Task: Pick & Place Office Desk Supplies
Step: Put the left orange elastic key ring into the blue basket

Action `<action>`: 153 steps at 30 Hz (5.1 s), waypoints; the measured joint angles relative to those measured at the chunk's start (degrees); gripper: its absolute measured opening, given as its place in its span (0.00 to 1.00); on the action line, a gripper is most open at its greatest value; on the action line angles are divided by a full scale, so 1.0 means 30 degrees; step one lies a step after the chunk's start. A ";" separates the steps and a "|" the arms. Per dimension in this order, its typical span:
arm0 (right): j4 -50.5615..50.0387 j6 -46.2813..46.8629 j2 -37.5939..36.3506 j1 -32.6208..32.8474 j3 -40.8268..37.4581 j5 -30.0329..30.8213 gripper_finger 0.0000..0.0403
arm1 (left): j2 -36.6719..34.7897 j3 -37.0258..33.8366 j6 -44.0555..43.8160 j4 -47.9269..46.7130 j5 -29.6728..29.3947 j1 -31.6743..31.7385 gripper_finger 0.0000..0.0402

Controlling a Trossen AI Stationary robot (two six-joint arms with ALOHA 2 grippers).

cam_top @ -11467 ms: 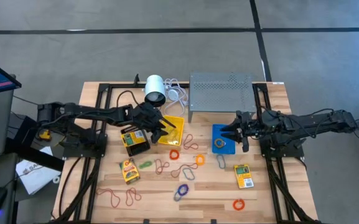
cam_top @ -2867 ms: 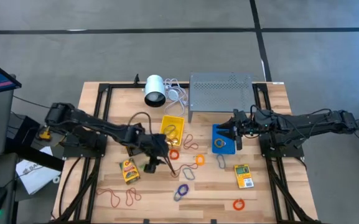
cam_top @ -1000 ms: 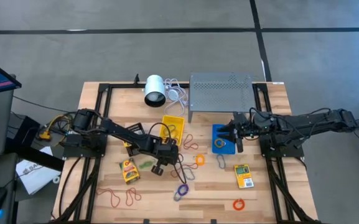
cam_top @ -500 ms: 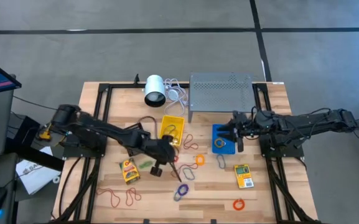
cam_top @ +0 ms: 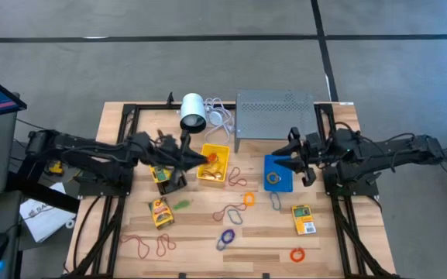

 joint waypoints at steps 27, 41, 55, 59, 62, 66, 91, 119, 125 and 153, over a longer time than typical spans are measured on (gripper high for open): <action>0.0472 -0.1671 0.8447 -0.0133 0.5433 0.0547 0.57 | 0.1368 -0.0724 -0.1307 0.3200 0.3672 0.1055 0.01; 0.1534 -0.1667 1.3293 -0.0586 0.8848 -0.0567 0.54 | 0.1616 -0.0710 -0.1606 0.3483 0.3660 0.1084 0.01; 0.1180 -0.2338 1.5445 -0.0608 1.0584 -0.1515 0.49 | 0.1616 -0.0710 -0.1599 0.3047 0.3999 0.1084 0.01; 0.1012 -0.2525 1.5409 -0.0601 1.0584 -0.1515 0.33 | 0.1616 -0.0710 -0.1577 0.3064 0.3993 0.1084 0.01; 0.0862 -0.2712 1.5431 -0.0626 1.0584 -0.1529 0.15 | 0.1609 -0.0710 -0.1570 0.3055 0.3992 0.1084 0.01; 0.0820 -0.3154 1.5428 -0.0615 1.0584 -0.1512 0.05 | 0.1608 -0.0717 -0.1570 0.3052 0.4007 0.1084 0.01; -0.2616 -0.3014 1.1914 -0.0594 1.0577 -0.1367 0.02 | 0.0773 -0.0707 -0.2112 0.3012 0.3497 0.1084 0.54; -2.5190 0.7585 0.1799 0.0770 0.8278 0.5160 0.02 | -0.2623 -0.0695 0.0929 -0.7498 0.0627 0.2448 0.37; -2.4816 1.0227 0.2446 0.1856 0.6459 0.5137 0.02 | -0.1926 -0.0710 0.0951 -0.8321 0.0518 0.2953 0.37; -2.2165 1.0224 1.1089 0.1518 0.5226 0.4744 0.02 | -0.0009 -0.0717 0.1444 -0.8384 0.0554 0.3138 0.35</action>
